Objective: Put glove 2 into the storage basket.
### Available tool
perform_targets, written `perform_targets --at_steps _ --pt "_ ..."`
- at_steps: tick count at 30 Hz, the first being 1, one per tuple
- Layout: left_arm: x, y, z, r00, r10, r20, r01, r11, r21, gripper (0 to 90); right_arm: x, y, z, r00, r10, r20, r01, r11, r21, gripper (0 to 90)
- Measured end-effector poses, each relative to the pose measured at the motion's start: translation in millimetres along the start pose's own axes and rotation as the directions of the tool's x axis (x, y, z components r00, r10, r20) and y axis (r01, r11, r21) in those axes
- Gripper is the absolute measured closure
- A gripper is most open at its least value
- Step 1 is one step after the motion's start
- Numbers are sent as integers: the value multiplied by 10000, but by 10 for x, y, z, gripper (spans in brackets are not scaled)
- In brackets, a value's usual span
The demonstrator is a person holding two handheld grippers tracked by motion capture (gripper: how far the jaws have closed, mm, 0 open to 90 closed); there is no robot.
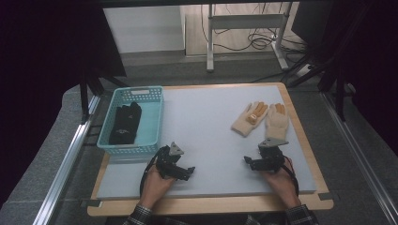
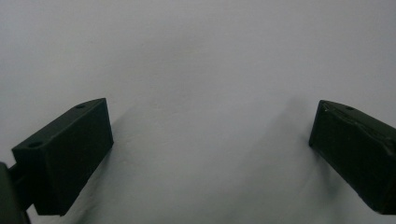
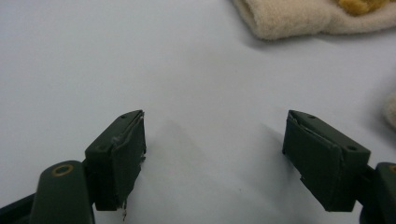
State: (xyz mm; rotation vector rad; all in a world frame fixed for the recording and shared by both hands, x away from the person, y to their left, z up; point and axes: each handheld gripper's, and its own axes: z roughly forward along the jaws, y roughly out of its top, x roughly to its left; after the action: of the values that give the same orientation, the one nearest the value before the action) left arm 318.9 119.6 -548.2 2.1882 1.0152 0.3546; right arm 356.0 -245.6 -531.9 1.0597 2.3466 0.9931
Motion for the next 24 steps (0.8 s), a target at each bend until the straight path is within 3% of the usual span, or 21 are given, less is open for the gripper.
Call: perform_targets --at_steps 6,14,20,24 --pt "2 -4 0 10000 3 18 -3 10000 -18 0 -5 1 -3 10000 23 -33 -23 10000 -5 216" --pt "2 -6 0 10000 2 17 -2 10000 -32 0 -56 6 -35 9986 475 -247 -478 9988 -110 288" --pt "2 -6 -1 10000 -6 12 6 10000 -38 0 -185 96 -210 9993 361 74 -355 9970 -693 364" --pt "2 -7 -1 10000 -11 10 11 10000 -39 0 -359 193 -296 9985 461 299 -435 9956 -828 388"
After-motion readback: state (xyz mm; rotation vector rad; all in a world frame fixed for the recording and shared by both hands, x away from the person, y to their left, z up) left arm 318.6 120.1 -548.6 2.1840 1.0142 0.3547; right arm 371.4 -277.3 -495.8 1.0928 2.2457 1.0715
